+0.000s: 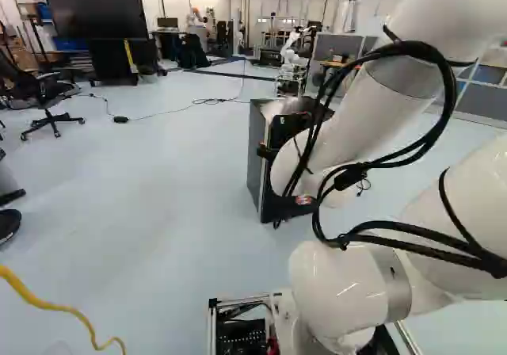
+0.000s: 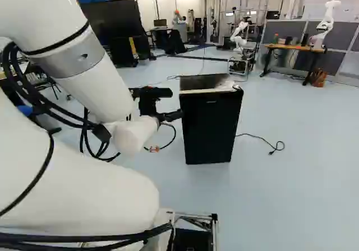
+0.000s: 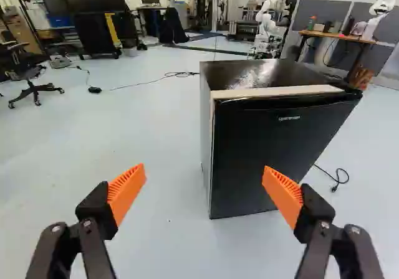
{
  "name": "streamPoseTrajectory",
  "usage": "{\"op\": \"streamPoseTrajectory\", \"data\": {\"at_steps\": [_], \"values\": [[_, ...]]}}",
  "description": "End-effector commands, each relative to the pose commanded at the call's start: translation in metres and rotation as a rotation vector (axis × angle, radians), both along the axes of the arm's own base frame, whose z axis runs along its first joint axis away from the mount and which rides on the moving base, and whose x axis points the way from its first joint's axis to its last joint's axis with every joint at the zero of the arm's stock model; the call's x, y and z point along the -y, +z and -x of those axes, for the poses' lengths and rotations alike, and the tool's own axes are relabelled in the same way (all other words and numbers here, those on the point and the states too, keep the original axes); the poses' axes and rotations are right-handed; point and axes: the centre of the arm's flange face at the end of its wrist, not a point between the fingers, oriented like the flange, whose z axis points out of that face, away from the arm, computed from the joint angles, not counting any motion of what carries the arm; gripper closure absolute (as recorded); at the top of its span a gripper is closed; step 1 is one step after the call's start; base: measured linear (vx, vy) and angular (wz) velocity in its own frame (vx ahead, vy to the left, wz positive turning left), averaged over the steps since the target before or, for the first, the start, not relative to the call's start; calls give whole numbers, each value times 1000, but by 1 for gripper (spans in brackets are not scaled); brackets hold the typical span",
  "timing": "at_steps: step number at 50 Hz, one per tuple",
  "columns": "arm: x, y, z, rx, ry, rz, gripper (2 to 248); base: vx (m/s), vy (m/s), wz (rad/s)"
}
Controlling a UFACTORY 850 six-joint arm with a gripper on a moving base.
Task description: Grab a drink from the fridge
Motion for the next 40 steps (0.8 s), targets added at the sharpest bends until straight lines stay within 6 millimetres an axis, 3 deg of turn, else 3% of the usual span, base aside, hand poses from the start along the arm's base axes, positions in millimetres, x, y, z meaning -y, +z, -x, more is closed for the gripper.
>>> {"op": "streamPoseTrajectory", "data": {"at_steps": [40], "values": [[0,2,-13,-6,1,0,3,0,0,0]]}}
